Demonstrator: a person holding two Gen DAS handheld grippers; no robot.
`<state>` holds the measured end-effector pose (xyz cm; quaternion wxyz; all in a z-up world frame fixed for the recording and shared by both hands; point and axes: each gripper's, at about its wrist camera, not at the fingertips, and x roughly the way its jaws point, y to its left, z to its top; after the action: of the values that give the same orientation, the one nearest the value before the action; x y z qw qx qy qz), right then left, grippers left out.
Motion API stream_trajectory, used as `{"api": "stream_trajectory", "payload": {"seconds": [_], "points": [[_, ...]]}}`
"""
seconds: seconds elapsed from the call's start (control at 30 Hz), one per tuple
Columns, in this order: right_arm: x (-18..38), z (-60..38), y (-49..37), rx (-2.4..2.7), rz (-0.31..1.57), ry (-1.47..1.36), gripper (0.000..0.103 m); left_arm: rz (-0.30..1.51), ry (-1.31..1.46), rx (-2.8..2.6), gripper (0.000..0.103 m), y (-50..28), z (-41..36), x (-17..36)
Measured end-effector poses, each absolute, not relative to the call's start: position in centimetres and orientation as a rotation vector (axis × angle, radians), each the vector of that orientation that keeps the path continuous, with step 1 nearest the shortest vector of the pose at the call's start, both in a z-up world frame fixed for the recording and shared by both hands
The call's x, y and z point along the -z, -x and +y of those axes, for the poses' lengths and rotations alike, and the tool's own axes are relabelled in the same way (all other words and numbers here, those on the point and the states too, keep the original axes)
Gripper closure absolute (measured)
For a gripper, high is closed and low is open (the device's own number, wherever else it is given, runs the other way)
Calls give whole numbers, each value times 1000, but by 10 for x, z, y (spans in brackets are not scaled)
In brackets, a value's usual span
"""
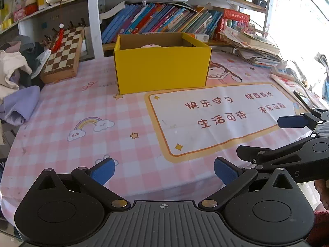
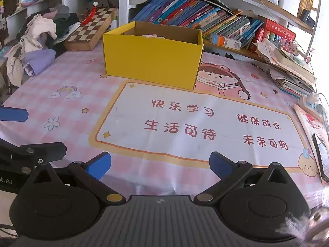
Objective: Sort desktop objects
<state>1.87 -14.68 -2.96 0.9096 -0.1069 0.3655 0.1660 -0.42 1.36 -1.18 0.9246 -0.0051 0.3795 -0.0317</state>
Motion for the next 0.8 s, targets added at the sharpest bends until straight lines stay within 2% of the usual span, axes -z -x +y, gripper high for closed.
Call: {"api": "stream_trajectory", "payload": {"seconds": [0.8], "points": [[27, -147, -9, -333, 740, 222, 0, 754, 9, 79, 0, 12, 12, 10]]}}
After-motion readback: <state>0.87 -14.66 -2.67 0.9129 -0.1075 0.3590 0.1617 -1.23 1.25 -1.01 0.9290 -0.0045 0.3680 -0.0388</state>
